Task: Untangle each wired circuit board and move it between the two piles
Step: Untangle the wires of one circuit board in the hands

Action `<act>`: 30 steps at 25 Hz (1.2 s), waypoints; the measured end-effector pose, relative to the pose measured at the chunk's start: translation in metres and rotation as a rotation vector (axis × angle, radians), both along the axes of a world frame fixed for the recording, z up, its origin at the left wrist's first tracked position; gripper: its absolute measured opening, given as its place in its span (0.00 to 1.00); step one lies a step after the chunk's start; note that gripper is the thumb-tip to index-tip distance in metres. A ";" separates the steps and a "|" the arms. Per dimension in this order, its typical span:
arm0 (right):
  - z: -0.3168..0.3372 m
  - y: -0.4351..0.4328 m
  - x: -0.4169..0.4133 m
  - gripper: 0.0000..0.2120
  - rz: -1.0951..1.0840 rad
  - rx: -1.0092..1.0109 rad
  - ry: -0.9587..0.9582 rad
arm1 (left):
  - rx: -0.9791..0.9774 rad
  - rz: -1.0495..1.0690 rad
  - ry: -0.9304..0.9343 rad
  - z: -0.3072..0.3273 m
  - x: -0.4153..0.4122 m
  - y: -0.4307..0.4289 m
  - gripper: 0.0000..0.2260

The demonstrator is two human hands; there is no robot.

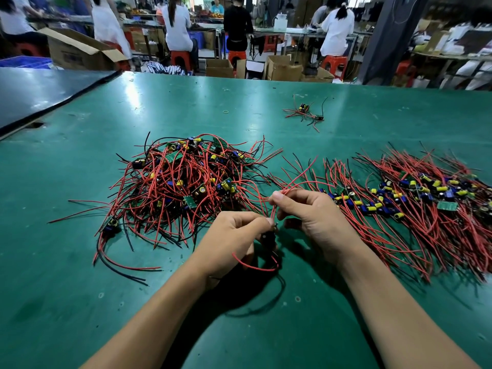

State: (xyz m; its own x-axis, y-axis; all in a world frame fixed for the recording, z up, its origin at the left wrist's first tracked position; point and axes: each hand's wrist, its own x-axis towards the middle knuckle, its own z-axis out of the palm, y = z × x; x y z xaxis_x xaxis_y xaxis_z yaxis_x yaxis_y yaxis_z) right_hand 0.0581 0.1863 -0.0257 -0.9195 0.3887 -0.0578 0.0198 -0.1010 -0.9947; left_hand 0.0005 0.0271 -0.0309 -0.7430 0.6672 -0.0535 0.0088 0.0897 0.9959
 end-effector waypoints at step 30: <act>-0.007 0.002 0.000 0.14 -0.140 0.208 -0.002 | -0.004 0.047 0.240 -0.012 -0.001 0.008 0.08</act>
State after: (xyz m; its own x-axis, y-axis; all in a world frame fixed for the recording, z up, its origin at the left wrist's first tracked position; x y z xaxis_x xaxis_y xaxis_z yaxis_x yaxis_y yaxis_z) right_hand 0.0579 0.1887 -0.0326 -0.8559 0.5160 0.0351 0.0218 0.1038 -0.9944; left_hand -0.0001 0.0348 -0.0427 -0.7651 0.6315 0.1258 0.2406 0.0992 0.9656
